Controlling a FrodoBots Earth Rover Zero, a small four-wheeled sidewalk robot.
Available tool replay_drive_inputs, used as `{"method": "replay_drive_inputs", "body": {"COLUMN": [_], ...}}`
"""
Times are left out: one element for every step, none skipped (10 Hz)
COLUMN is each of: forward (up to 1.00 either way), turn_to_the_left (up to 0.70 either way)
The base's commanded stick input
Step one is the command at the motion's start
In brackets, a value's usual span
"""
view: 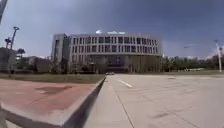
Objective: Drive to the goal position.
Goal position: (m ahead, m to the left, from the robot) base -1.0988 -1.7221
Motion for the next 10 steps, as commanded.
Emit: {"method": "replay_drive_inputs", "body": {"forward": [0.07, 0.37, 0.68, 0.70, 0.70, 0.70, 0.70, 0.70, 0.70, 0.70], "turn_to_the_left": [-0.66, -0.49, -0.32, -0.31, -0.30, 0.04, 0.04, 0.04, 0.04, 0.04]}}
